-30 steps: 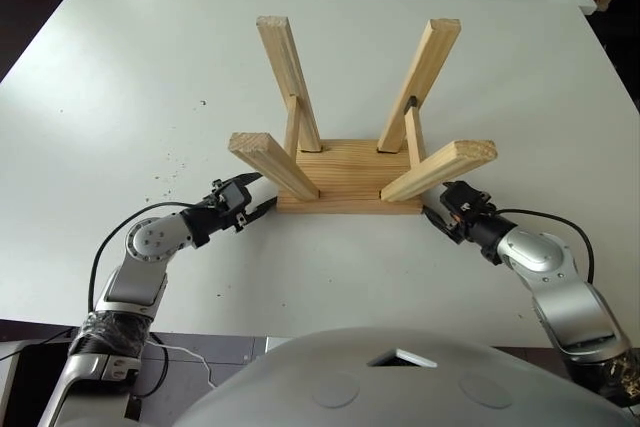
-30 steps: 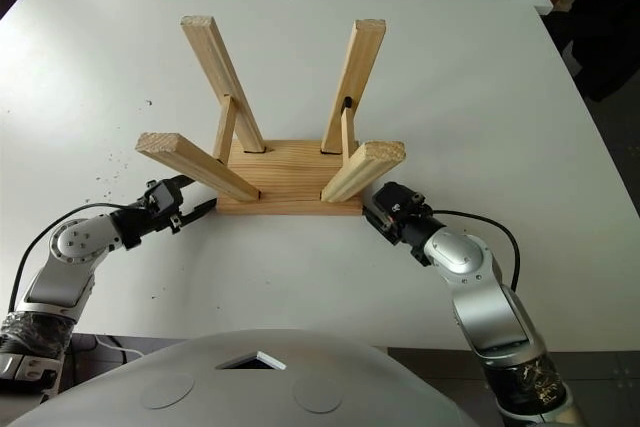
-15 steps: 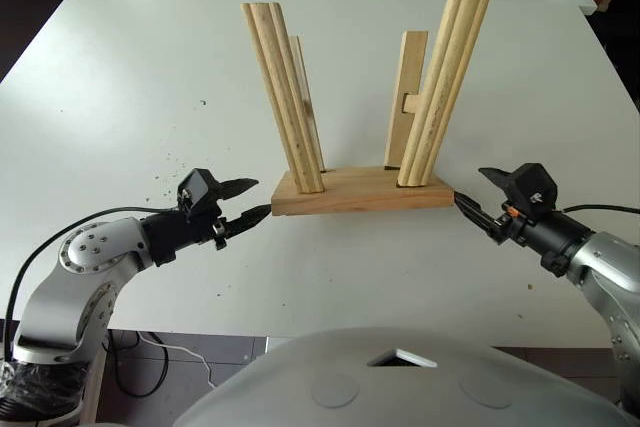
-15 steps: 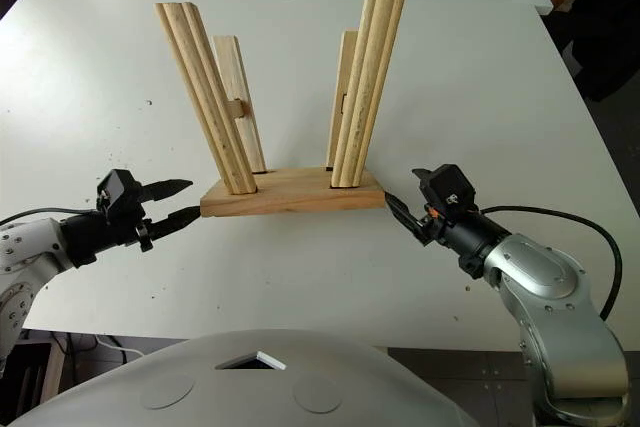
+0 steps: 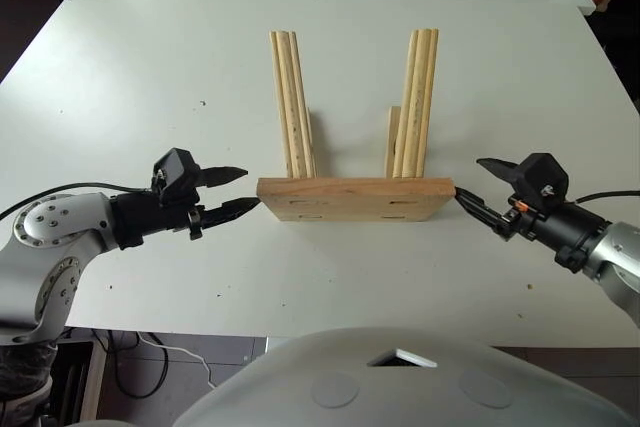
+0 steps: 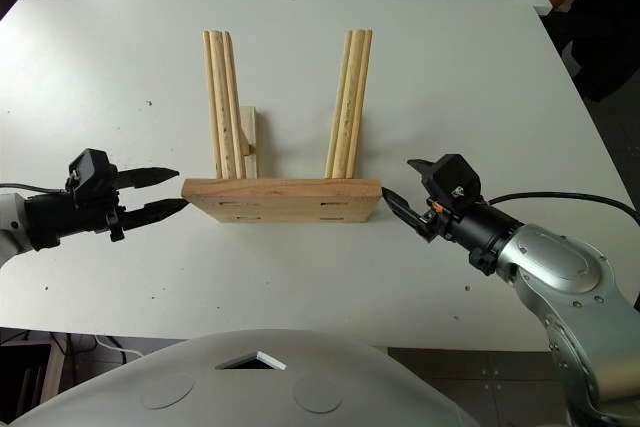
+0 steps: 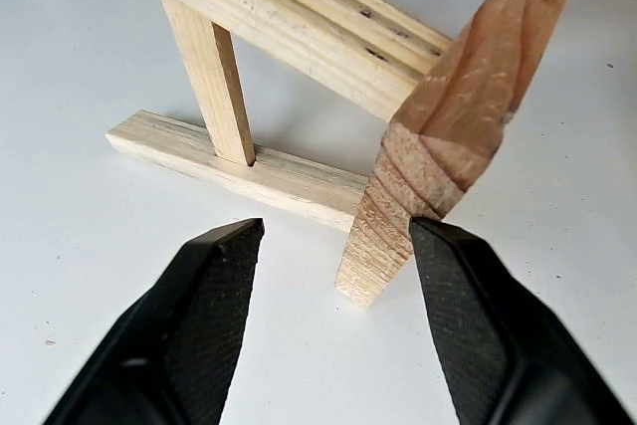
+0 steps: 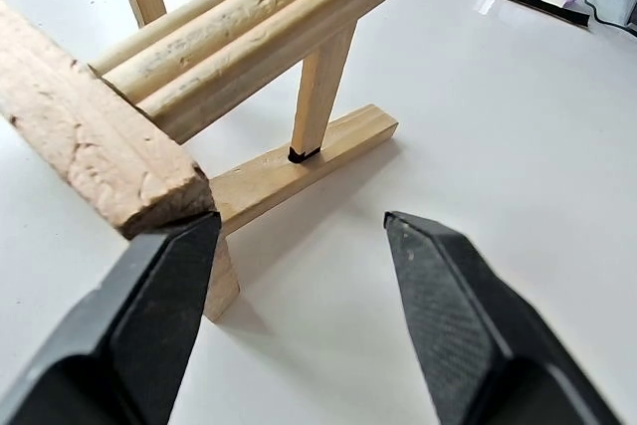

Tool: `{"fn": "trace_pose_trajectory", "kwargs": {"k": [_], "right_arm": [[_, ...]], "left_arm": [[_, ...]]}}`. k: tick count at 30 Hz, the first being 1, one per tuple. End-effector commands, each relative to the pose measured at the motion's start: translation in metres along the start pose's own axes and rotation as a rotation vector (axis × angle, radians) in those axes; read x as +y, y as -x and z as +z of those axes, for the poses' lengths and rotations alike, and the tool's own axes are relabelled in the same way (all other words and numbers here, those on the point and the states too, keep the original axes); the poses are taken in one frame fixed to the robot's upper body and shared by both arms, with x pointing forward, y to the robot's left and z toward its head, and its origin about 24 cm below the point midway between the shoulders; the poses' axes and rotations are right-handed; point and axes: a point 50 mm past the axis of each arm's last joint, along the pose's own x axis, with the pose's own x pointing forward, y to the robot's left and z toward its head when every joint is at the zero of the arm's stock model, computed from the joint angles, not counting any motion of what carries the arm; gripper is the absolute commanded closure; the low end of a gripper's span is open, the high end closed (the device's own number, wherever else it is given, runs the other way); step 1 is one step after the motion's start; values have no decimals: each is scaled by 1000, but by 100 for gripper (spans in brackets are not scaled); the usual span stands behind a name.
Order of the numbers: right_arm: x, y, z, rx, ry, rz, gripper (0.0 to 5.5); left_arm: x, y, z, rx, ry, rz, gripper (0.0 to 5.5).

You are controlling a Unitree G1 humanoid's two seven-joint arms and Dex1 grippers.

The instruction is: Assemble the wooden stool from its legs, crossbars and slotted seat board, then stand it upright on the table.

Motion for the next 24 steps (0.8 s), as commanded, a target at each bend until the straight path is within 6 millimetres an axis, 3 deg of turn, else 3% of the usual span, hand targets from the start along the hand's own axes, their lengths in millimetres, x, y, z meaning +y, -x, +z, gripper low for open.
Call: {"fn": "trace_pose_trajectory", "kwargs": {"k": [1, 4, 8, 16, 24], "right_arm": [[1, -2, -19, 72, -62, 117, 243], [-13, -7, -28, 75, -111, 99, 243], [-17, -12, -35, 86, -123, 150, 243], [-4, -24, -53, 85, -235, 357, 243], [6, -47, -59, 56, -249, 398, 243]], "left_arm": [[14, 0, -46, 156, -31, 57, 275], [18, -1, -66, 218, -108, 69, 275], [13, -9, -75, 214, -138, 17, 275], [7, -37, -69, 103, -50, -118, 275], [10, -54, -73, 122, -56, -193, 275]]}}
